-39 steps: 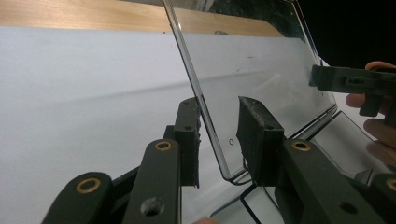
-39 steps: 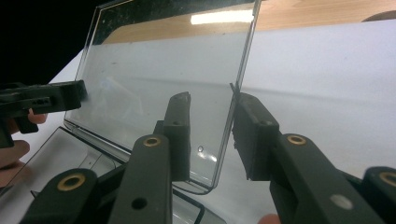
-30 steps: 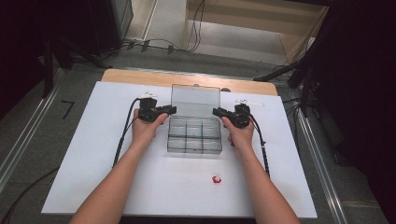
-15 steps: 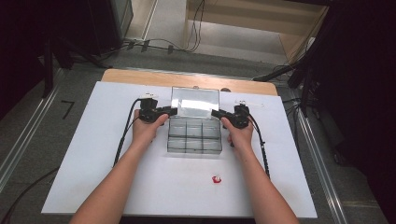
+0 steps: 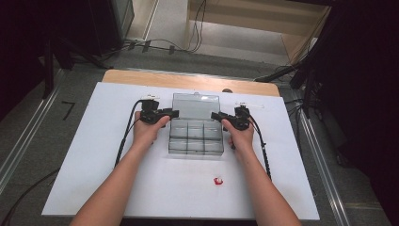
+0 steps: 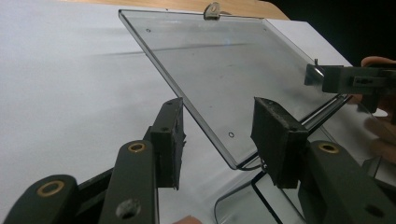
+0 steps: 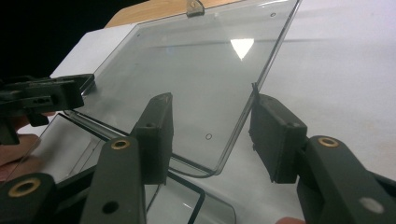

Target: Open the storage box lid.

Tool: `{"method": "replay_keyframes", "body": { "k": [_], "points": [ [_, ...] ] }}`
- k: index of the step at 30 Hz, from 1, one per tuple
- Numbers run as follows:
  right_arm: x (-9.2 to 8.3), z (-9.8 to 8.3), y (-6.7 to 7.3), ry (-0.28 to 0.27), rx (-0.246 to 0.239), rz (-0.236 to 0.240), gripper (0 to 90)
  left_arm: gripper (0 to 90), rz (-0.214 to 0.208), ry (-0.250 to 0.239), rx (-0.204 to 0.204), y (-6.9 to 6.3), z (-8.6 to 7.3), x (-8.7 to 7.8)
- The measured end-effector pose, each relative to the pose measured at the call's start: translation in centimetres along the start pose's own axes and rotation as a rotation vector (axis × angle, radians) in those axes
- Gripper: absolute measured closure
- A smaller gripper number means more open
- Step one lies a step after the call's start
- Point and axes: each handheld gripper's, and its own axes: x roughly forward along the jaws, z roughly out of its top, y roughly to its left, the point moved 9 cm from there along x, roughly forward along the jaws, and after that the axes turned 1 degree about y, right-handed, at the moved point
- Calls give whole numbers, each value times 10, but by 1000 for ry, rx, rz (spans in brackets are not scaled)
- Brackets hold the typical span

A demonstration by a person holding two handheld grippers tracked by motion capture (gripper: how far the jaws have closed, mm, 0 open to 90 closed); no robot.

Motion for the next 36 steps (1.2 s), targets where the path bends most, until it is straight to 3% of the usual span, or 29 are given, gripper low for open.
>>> {"method": "replay_keyframes", "body": {
  "k": [8, 14, 17, 22, 26, 29, 32, 36],
  "points": [
    [1, -2, -3, 16, 16, -19, 426, 515, 7, 5, -1, 0, -1, 2],
    [-2, 0, -4, 13, -19, -46, 366, 449, 35, -12, 27, -1, 2, -2],
    [-6, 1, -5, 15, -36, -58, 311, 400, 25, -6, 6, -3, 3, -7],
    [-15, 4, 2, 12, -95, -65, 196, 229, 19, 16, 45, -11, 2, -13],
    [-24, 5, 13, -3, -150, -49, 125, 114, -8, 3, 67, -21, 0, -21],
    [-29, 2, 19, -1, -177, -37, 76, 34, -17, -5, 108, -28, -3, -27],
    [-34, -3, 23, 5, -207, -33, 1, 21, -20, -19, 126, -33, -6, -34],
    [-45, -6, 26, -22, -220, -26, 0, 0, -47, -46, 140, -40, -8, -45]
  ]
}}
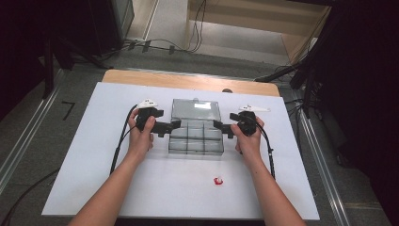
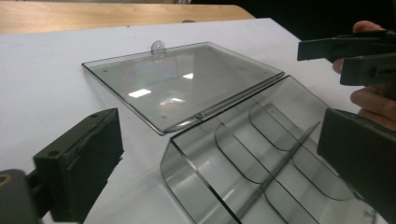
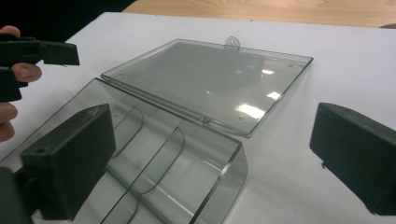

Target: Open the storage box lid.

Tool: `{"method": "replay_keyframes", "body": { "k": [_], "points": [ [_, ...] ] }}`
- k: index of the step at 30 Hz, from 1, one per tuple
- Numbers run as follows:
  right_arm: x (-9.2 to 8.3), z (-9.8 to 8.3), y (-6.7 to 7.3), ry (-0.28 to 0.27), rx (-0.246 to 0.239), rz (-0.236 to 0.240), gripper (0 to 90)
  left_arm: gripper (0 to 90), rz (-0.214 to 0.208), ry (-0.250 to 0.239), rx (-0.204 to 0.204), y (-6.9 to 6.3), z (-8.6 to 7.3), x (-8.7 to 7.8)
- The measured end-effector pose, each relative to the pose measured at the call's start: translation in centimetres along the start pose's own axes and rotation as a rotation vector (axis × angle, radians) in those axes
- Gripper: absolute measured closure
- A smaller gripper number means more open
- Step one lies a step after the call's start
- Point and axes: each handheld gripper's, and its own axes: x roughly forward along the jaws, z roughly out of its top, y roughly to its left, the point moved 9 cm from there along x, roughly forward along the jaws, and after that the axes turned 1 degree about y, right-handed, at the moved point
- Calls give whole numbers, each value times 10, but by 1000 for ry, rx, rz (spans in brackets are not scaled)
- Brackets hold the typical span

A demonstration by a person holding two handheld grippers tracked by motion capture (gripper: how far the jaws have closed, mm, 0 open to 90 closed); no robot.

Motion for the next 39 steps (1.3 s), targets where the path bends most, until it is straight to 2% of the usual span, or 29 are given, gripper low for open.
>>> {"method": "replay_keyframes", "body": {
  "k": [6, 8, 13, 16, 25, 32, 36, 39],
  "points": [
    [-15, -4, 8, -21, -22, 2, 0, 0, 4, -19, 34, -8, -2, -15],
    [-19, -7, 10, -26, -29, 2, 0, 0, -6, -28, 44, -12, -3, -19],
    [-28, -12, 17, -35, -45, 8, 0, 0, -5, -30, 88, -22, -9, -27],
    [-31, -18, 22, -28, -71, -6, 0, 0, -10, -37, 93, -25, -14, -32],
    [-44, -29, 35, -35, -118, -4, 0, 0, -18, -51, 106, -35, -31, -46],
    [-55, -39, 46, -33, -156, -15, 0, 0, -10, -66, 123, -40, -41, -58],
    [-60, -46, 51, -38, -159, -3, 0, 0, -17, -96, 107, -43, -43, -68],
    [-64, -51, 54, -41, -157, 6, 0, 0, -13, -106, 113, -45, -45, -74]
  ]
}}
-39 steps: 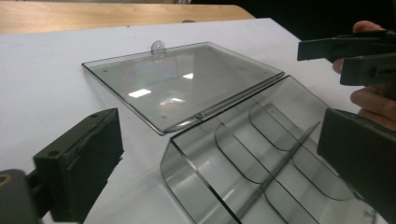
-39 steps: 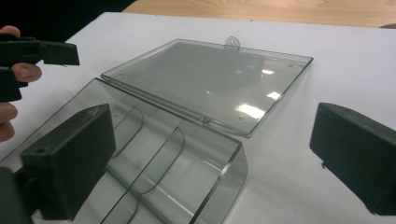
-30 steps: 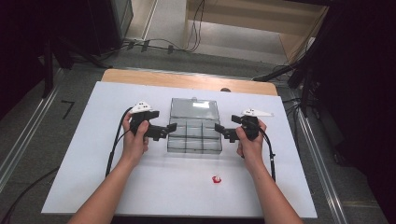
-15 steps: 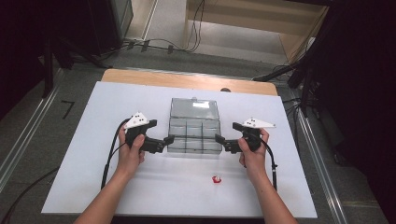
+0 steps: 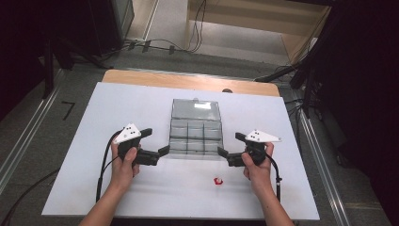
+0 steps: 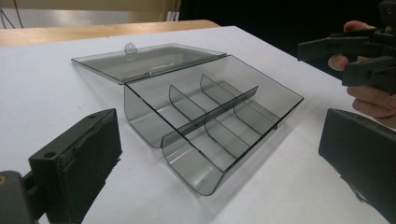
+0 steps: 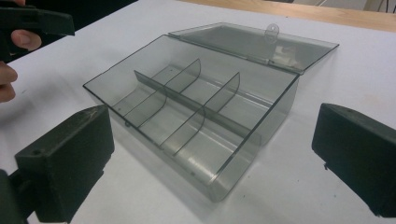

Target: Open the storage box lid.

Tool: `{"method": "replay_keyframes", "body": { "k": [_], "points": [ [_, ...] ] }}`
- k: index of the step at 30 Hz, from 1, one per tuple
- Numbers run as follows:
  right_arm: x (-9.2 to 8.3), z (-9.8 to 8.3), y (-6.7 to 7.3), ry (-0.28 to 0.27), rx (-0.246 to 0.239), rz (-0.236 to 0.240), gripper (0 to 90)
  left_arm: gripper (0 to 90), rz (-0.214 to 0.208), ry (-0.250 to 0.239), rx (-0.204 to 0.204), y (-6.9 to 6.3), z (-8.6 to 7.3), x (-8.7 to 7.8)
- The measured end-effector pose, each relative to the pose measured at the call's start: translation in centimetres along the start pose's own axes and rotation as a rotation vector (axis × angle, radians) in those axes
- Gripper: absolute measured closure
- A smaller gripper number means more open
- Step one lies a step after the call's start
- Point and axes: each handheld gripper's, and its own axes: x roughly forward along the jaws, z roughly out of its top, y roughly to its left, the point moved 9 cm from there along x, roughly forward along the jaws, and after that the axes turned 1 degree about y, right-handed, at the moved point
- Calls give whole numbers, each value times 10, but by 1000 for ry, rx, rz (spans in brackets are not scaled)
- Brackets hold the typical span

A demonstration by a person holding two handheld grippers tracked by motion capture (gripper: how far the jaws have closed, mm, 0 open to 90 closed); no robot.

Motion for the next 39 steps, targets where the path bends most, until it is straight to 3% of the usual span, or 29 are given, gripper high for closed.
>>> {"method": "replay_keyframes", "body": {
  "k": [13, 39],
  "points": [
    [-16, -18, 19, 8, 3, 45, 0, 0, 15, -12, 3, -2, -18, -26],
    [-53, -52, 33, 41, -7, 50, 0, 0, 85, -6, 14, 7, -46, -81]
  ]
}}
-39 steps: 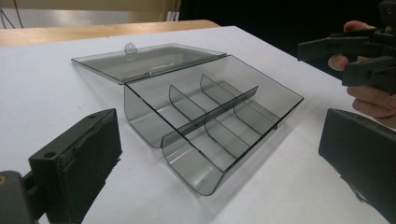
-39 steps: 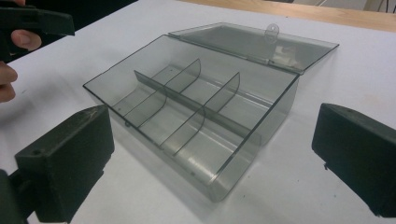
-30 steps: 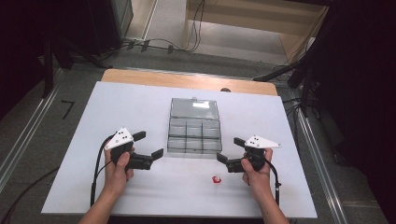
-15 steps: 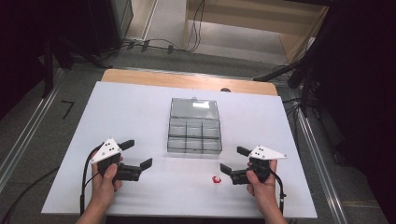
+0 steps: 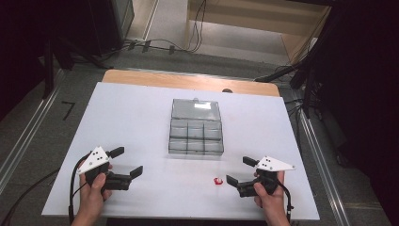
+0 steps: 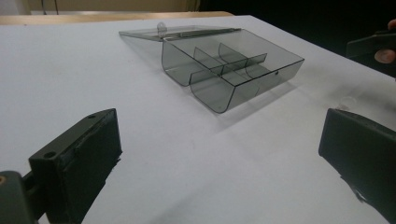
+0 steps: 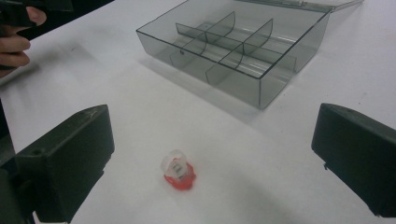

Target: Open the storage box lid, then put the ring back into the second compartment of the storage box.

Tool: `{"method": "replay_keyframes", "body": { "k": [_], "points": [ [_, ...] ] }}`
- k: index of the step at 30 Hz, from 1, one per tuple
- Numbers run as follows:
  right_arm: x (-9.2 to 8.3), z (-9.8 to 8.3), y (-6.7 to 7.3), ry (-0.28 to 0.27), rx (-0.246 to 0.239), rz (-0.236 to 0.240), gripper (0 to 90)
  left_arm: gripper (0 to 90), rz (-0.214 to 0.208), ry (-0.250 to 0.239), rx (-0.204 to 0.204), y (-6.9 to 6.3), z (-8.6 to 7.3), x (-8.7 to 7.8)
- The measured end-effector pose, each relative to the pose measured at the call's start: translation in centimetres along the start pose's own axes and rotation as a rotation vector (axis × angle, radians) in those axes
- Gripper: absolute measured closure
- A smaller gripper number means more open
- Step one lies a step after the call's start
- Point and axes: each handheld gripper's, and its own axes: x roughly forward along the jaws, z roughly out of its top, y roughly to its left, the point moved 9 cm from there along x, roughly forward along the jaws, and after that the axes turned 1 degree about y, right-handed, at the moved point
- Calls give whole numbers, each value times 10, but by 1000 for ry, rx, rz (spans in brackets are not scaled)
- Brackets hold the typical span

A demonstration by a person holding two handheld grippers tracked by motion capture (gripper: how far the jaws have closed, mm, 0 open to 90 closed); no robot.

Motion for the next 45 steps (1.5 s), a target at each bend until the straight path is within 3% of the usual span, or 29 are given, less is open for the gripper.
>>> {"method": "replay_keyframes", "body": {
  "k": [9, 16, 21, 26, 33, 45],
  "points": [
    [5, -1, 10, 27, -46, 9, 0, 0, 14, 12, -3, 7, -11, -12],
    [14, -3, 16, 51, -44, 34, 47, 0, 26, 7, -17, 15, -13, -15],
    [17, -5, 12, 68, -15, -11, 142, 0, 26, 9, -18, 20, -15, -15],
    [22, -16, 10, 126, -27, -32, 257, 0, 21, 16, -19, 20, -16, -13],
    [27, -20, 19, 143, -18, 12, 379, 0, 19, 26, -18, 19, -18, -12],
    [37, -30, 26, 186, -1, -1, 641, 0, 20, 31, -17, 19, -19, -11]
  ]
}}
